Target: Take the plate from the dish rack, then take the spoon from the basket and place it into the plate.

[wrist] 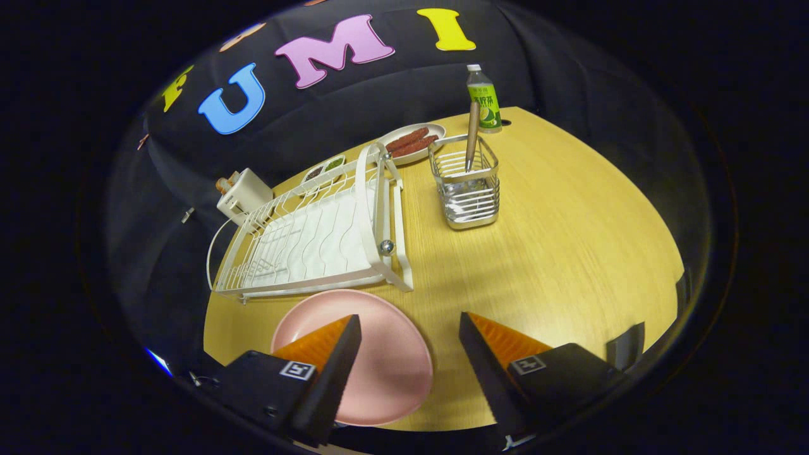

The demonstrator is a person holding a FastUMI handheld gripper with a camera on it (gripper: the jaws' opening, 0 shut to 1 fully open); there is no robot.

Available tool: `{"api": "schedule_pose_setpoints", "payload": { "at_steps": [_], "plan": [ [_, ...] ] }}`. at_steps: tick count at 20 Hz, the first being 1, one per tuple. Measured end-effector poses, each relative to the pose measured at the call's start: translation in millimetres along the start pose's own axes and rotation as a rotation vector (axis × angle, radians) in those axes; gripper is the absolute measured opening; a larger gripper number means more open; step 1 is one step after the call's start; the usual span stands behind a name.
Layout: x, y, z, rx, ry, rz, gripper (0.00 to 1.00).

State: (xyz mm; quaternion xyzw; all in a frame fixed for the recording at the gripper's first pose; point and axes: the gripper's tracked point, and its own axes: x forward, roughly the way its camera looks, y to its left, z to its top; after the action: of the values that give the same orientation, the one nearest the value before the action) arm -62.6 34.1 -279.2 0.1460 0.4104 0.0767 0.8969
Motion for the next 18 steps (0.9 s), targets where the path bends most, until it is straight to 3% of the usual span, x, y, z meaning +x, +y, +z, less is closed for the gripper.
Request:
{"api": "schedule_pose_setpoints", "payload": {
  "at_steps": [4, 8, 14, 18],
  "plan": [
    [-28.1, -23.9, 63.6, -0.116, -0.173, -0.076, 0.98],
    [-34.2, -38.1, 134.3, -0.252, -0.32, -0.093, 0.99],
    [7.0, -46.5, 204.2, -0.315, -0.394, -0.016, 0.98],
    [54.2, -61.7, 224.6, -0.309, -0.383, 0.003, 0.98]
  ]
}}
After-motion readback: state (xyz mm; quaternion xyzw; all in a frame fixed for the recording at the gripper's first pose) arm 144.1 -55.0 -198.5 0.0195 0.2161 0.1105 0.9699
